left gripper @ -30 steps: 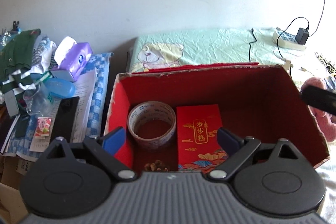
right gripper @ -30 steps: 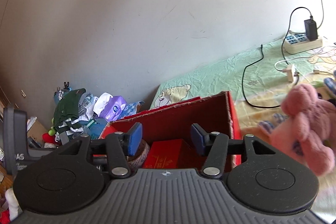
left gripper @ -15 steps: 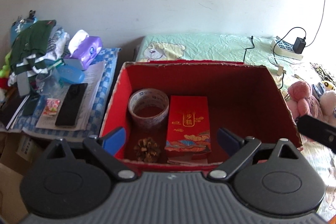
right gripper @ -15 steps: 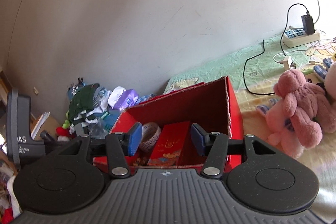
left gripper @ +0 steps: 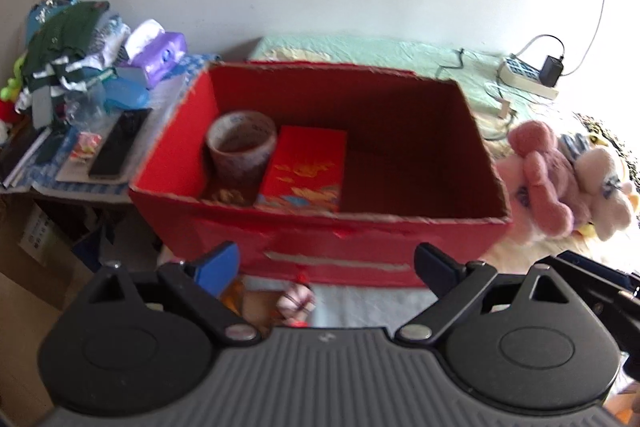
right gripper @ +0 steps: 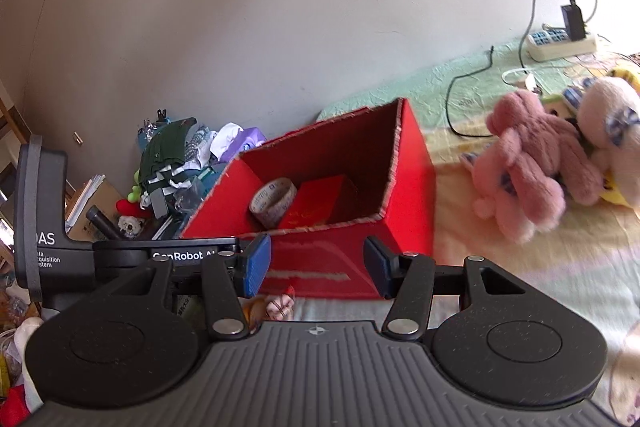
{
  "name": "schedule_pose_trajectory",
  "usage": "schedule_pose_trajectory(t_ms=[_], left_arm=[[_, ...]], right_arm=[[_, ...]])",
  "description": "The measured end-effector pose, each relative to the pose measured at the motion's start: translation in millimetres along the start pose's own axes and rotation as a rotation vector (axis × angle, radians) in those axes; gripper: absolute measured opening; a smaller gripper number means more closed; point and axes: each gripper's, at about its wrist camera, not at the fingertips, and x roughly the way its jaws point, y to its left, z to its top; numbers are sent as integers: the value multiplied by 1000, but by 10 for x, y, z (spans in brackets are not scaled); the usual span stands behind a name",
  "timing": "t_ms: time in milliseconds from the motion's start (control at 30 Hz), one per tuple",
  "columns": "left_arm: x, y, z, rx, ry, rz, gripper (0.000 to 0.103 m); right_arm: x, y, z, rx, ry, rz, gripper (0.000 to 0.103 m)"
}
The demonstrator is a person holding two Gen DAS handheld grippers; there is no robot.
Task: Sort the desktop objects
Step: 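Move the right gripper out of the box toward the orange gourd, then close the right gripper around the neck of the orange gourd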
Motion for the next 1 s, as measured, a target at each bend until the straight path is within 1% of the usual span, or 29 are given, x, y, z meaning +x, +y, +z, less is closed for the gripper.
schedule_pose_trajectory(t_ms=[67,100,167,233,267,367,533,633,700,800,867,1000], left_arm=[[6,-82,-89,-4,21,-26,97],[14,-119,-137,-6,28,-38,101],[-17,-175,-246,-13,29,-63,99],[-64,-212,-375,-16,16,-50,100],[-79,-212,-443,-16,19,-58,100],[-102,-175,-656,-40,50,-94,100],[-240,-59,-949,-74,25,-35,100],[-305,64,-1060,-113,10,-42,100],[-316,151,-1106,-134,9,-46,101],[-281,302,-1098,-145,25,-46,101],[-252,441,-1048,-161,30,-52,101],[-152,727,-881,-190,54,-59,102]], right_arm=[[-72,-71,-43,8,16,1,55],[-103,-103,-68,11,26,4,55],[-149,-151,-126,16,48,14,55],[-185,-198,-187,21,65,24,55],[-195,-223,-217,23,75,28,55],[-224,-291,-305,33,101,53,55],[-155,-365,-429,61,159,88,55],[-56,-387,-490,89,206,108,54],[4,-381,-516,103,234,116,54],[63,-337,-511,102,235,111,54],[123,-304,-494,105,235,114,53],[348,-183,-444,126,250,122,47]])
